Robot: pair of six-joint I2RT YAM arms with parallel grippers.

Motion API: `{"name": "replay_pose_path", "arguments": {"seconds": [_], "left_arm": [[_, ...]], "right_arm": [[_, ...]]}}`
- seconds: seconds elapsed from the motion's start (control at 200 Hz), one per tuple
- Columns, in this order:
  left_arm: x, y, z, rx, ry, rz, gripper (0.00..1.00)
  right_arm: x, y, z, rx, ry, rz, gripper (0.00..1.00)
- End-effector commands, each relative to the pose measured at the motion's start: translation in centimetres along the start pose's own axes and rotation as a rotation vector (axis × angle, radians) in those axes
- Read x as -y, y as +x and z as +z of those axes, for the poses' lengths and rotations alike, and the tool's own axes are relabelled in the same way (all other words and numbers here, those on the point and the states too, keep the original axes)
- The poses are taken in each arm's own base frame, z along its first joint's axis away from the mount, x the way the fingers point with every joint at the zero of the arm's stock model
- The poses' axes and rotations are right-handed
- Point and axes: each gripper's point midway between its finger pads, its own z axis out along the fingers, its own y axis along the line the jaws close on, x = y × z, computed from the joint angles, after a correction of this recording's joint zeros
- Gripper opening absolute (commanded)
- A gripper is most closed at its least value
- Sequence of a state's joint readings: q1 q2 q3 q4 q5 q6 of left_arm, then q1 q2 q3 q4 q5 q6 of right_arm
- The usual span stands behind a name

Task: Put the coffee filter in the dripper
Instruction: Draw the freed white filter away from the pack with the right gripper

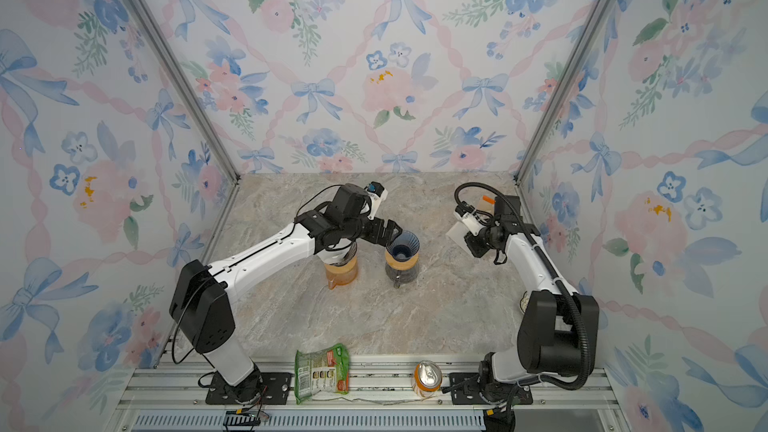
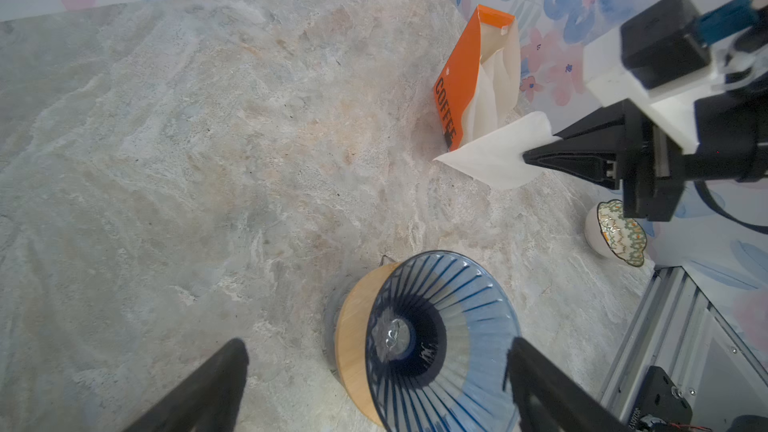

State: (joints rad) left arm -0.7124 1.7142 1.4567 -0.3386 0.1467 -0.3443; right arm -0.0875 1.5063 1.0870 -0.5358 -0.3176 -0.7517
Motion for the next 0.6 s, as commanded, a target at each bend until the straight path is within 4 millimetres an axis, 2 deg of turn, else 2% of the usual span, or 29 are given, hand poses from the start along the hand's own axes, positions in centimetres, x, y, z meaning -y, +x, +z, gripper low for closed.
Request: {"name": "replay_pose_path", "arguments": {"seconds": [0.0,0.175,0.4,0.43,0.595], "left_arm": [[-0.3,-0.2,-0.2,0.006,-0.001,0.000,0.98],[-0.4,-0.1,-0.1,0.004,-0.004,-0.003,0.98],[-0.7,-0.1,0.0,0.002,-0.008,-0.010,0.98],[-0.7,0.0,0.1,0.000,-0.006,-0.012,0.98],[-0.7,-0.1,0.3,-0.002,-0.007,-0.014,0.98]], "right_arm": [[0.9,0.8,0.7,-0.075,0.015,-0.010,0.00],[3.0,0.7,2.2,-0.094,0.072,0.001,0.00],[5.7,0.1,2.3,-0.096,0.175,-0.029,0.00],[5.9,0.6,3.1,-0.109,0.172,-0.028,0.00],[7.5,0.0,2.8,-0.089,0.230,-0.045,0.00]]}}
